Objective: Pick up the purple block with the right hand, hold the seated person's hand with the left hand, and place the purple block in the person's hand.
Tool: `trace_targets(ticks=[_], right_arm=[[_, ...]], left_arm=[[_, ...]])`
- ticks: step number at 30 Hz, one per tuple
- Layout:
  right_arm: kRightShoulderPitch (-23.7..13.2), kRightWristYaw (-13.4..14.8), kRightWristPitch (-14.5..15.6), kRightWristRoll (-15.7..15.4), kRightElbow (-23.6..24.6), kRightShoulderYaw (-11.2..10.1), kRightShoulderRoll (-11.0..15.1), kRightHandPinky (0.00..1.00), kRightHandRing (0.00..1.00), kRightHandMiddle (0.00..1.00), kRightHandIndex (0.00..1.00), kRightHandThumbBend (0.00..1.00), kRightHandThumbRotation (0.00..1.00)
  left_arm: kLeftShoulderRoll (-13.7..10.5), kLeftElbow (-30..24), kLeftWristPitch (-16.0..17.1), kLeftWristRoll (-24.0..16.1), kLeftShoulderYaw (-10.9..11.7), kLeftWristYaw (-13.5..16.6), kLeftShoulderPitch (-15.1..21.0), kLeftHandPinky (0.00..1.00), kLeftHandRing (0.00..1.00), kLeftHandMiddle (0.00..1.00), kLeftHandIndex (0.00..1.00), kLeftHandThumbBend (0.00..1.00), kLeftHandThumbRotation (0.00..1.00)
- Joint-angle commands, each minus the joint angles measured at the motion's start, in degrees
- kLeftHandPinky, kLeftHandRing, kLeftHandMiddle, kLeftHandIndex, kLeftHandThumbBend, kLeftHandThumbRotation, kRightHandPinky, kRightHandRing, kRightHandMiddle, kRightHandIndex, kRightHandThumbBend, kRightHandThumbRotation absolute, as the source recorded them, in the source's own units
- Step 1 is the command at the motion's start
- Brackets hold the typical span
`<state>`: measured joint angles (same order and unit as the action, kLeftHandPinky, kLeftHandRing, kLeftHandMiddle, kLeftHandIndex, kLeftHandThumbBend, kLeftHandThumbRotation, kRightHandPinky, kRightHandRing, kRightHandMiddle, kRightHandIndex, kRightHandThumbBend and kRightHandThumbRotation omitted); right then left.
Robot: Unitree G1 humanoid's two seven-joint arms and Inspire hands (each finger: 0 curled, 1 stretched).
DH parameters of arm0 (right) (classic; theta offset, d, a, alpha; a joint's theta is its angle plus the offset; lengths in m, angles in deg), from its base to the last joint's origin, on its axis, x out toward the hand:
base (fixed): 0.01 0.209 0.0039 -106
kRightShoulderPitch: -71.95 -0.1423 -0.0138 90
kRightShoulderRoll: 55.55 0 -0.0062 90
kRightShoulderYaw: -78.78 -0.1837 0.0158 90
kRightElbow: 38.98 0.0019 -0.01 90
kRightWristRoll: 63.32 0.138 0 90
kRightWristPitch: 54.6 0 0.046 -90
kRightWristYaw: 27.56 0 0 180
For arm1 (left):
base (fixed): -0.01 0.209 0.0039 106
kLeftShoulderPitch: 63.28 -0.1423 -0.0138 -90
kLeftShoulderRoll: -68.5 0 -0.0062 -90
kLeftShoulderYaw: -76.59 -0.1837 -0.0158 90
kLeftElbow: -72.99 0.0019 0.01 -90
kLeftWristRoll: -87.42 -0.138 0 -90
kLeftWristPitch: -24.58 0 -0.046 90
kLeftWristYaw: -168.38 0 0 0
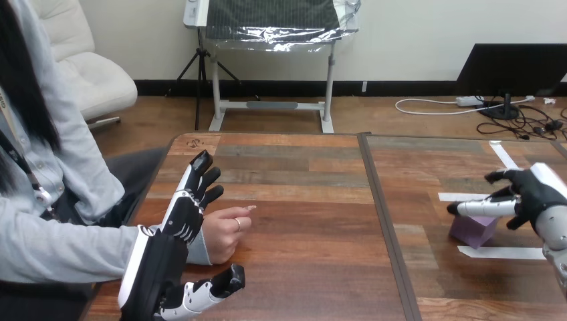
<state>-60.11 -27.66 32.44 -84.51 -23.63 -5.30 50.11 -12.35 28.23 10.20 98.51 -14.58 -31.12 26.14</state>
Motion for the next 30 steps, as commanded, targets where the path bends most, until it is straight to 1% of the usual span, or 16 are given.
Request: trace_targets(ticks=[1,4,6,7,9,13,19,25,30], right_arm=[[-1.9,-1.4,0.3,-0.3,0.3,0.9,1.0,0.54,0.7,0.74,0.86,0.88,0.34],[-1.5,-2.1,-0.3,-0.4,0.3,1.1,1.2,0.52,0.67,0.71,0.87,0.87,0.36],[-1.4,-2.3,-0.3,-0.4,0.2,1.2,1.2,0.49,0.63,0.68,0.86,0.88,0.37],[-1.3,-2.5,-0.2,-0.8,0.2,1.6,1.2,0.48,0.61,0.67,0.86,0.88,0.37],[-1.3,-2.6,0.0,-1.2,0.2,2.1,1.3,0.47,0.61,0.67,0.86,0.88,0.4],[-0.9,-2.8,0.0,-1.2,0.3,2.1,1.1,0.47,0.62,0.67,0.86,0.88,0.4],[-0.8,-3.4,0.6,-1.0,0.3,2.2,0.8,0.42,0.58,0.64,0.86,0.86,0.38],[-0.8,-4.3,1.2,-1.3,0.3,3.0,0.6,0.42,0.59,0.64,0.86,0.85,0.39],[-0.9,-5.4,1.6,-1.7,0.4,3.6,0.6,0.45,0.64,0.69,0.87,0.84,0.41]], left_arm=[[-0.1,-2.6,1.4,0.5,0.1,-0.1,1.4,0.89,0.94,0.97,0.96,1.0,0.63],[-0.1,-2.9,1.1,0.6,0.1,0.0,1.2,0.88,0.95,0.98,0.96,1.0,0.64],[-0.1,-3.0,1.0,0.7,0.0,0.0,1.1,0.88,0.95,0.98,0.96,1.0,0.64],[-0.1,-3.2,0.9,0.7,0.0,0.0,0.9,0.88,0.95,0.98,0.96,1.0,0.64],[-0.1,-3.4,0.8,0.6,0.1,0.1,0.8,0.88,0.95,0.98,0.96,1.0,0.64],[0.2,-3.8,0.5,1.0,0.0,0.2,0.6,0.88,0.94,0.98,0.95,1.0,0.63],[0.3,-4.8,-0.3,1.1,0.0,0.4,0.0,0.88,0.94,0.97,0.95,1.0,0.63],[0.1,-5.0,0.1,1.5,-0.3,-0.1,0.1,0.89,0.94,0.97,0.95,1.0,0.63],[0.2,-4.6,0.8,0.9,0.1,0.1,0.4,0.89,0.94,0.97,0.95,1.0,0.63]])
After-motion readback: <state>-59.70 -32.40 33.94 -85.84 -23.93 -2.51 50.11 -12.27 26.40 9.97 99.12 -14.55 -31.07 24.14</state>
